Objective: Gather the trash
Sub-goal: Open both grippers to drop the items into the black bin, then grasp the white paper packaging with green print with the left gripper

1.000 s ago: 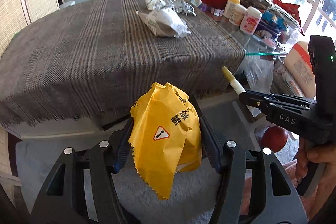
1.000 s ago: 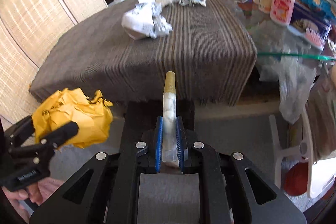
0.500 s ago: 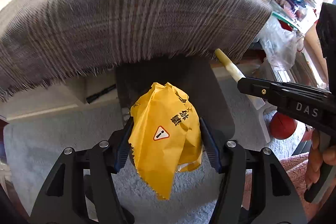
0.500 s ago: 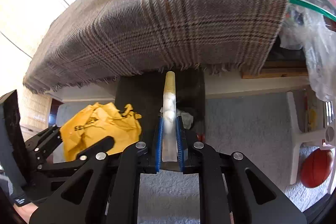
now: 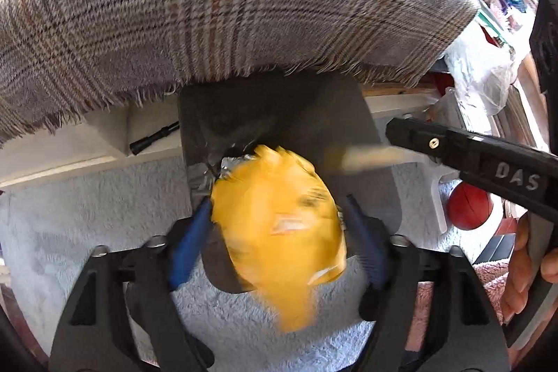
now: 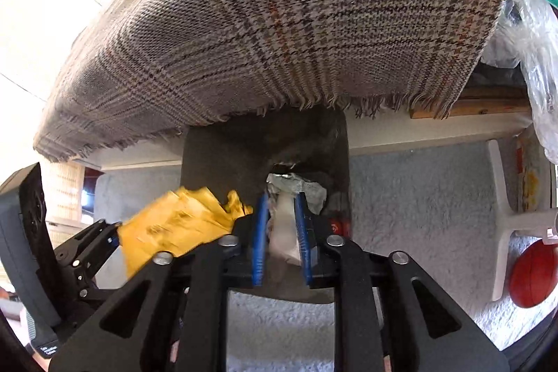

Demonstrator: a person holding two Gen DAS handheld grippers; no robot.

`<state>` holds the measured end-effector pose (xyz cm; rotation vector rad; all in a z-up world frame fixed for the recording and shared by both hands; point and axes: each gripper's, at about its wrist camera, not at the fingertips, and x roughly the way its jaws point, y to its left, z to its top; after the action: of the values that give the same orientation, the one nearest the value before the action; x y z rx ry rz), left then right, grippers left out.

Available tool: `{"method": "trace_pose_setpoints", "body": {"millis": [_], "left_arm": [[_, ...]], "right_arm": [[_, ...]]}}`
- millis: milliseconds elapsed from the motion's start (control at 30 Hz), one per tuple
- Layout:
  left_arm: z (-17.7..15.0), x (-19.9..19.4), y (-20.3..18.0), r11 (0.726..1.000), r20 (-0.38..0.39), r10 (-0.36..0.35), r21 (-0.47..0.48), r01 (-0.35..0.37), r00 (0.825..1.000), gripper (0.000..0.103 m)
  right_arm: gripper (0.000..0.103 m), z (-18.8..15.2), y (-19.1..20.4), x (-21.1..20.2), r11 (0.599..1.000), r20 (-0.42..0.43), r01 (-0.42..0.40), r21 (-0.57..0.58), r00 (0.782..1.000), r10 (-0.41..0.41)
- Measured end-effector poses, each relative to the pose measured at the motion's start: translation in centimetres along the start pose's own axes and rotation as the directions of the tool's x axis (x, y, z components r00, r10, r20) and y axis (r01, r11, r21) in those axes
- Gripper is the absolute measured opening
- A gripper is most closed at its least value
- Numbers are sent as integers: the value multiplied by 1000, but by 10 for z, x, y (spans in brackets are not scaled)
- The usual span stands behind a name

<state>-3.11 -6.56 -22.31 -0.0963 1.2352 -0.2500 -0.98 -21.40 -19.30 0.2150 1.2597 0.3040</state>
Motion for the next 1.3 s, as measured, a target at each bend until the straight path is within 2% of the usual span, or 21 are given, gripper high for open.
{"method": "trace_pose_setpoints", "body": {"millis": [33,67,100,133,233,267,467,700,833,967,1100,1300], "left_arm": [[0,0,1,1000,1,1,-4,-1,1000,86],[-1,-1,3,1000,3,6,-6,-6,1000,88],[-2,-3,5,1000,7,9,-9,-8,1000,94],[-2,-5,7,1000,13,11,-10,-11,1000,95],[-4,-13,13,1000,19,21,-17,-20,1000,95],[-5,-15,15,1000,20,22,-19,-22,1000,95],[-7,-47,21,999,47,34,-16,-33,998,95],[7,-99,20,998,122,70,1,-70,990,95],[26,-129,22,995,179,97,2,-99,979,95],[51,-151,16,994,219,105,8,-110,970,95],[78,-162,7,991,259,117,31,-129,959,95],[120,-162,-6,991,301,106,51,-127,948,95]], "right_arm": [[64,0,0,0,1000,7,7,1,1000,-7],[69,0,0,-2,1000,17,11,0,1000,-11],[69,1,-1,-4,1000,31,18,-3,999,-18],[71,1,0,-6,1000,37,28,-9,999,-27],[94,0,-1,-12,998,54,54,-23,997,-53],[97,-1,-1,-14,997,62,67,-26,996,-65],[100,-1,-7,-34,996,63,83,-26,995,-81],[100,13,-6,-99,991,177,123,-55,978,-112],[100,27,-4,-125,988,225,140,-64,967,-122],[100,46,-4,-135,988,257,154,-34,956,-140],[100,69,-4,-135,990,284,140,9,949,-137],[100,105,-10,-128,978,340,194,75,917,-208]]}}
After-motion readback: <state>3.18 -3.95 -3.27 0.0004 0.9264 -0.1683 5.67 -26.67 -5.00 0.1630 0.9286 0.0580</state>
